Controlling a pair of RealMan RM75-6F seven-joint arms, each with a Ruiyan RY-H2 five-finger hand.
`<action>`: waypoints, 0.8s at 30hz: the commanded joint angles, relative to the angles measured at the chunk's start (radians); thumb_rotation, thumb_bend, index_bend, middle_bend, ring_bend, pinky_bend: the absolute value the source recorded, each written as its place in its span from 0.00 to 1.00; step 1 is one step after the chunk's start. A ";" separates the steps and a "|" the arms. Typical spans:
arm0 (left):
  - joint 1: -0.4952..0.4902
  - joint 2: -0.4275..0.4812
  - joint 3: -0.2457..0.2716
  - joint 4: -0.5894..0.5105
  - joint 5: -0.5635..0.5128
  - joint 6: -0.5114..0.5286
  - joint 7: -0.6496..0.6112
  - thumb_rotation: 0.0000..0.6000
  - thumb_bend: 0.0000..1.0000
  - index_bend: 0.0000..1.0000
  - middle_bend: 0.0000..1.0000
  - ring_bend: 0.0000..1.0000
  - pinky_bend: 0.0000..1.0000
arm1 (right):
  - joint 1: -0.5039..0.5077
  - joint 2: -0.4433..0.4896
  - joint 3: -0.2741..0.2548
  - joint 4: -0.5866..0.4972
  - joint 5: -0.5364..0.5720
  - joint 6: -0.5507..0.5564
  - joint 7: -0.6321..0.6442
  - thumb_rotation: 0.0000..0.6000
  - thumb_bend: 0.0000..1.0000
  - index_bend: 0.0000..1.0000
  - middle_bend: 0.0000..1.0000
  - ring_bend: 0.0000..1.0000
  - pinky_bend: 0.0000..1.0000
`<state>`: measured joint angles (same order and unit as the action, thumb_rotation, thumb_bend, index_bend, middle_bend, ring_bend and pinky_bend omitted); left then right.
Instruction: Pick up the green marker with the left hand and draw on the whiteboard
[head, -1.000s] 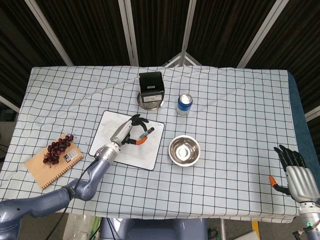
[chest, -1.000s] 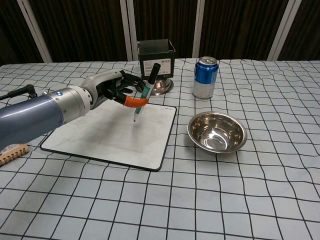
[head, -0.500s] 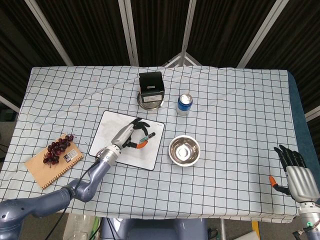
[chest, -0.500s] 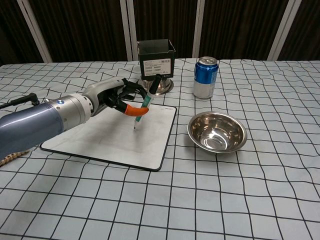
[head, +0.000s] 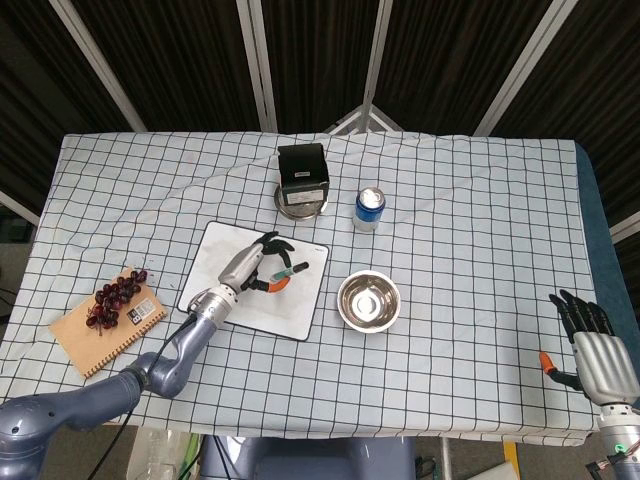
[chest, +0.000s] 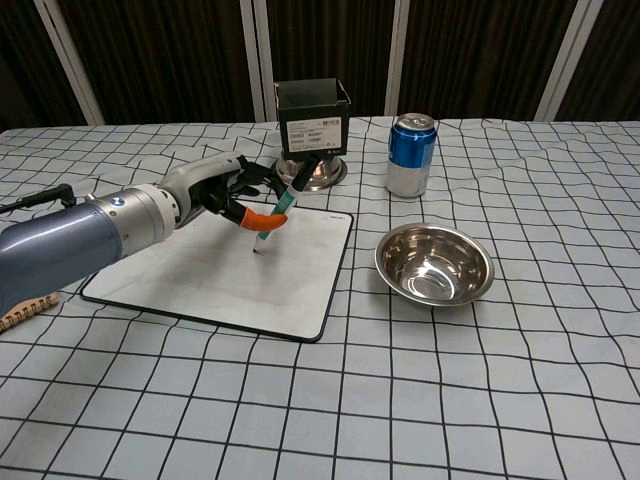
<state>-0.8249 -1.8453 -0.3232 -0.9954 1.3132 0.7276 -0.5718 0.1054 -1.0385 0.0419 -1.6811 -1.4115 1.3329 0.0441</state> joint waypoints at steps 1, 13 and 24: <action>-0.009 -0.001 0.003 0.048 0.004 -0.010 -0.021 1.00 0.54 0.74 0.24 0.01 0.02 | 0.000 -0.002 0.001 0.002 0.002 0.000 -0.003 1.00 0.35 0.00 0.00 0.00 0.00; -0.023 0.022 -0.005 0.234 0.020 0.008 -0.104 1.00 0.55 0.74 0.25 0.01 0.02 | 0.004 -0.010 0.003 0.000 0.015 -0.008 -0.028 1.00 0.35 0.00 0.00 0.00 0.00; -0.022 0.067 -0.040 0.205 0.005 0.056 -0.176 1.00 0.54 0.74 0.25 0.01 0.02 | 0.007 -0.010 0.002 -0.005 0.007 -0.010 -0.026 1.00 0.35 0.00 0.00 0.00 0.00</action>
<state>-0.8489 -1.7831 -0.3617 -0.7791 1.3214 0.7804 -0.7440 0.1127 -1.0489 0.0438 -1.6863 -1.4044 1.3228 0.0184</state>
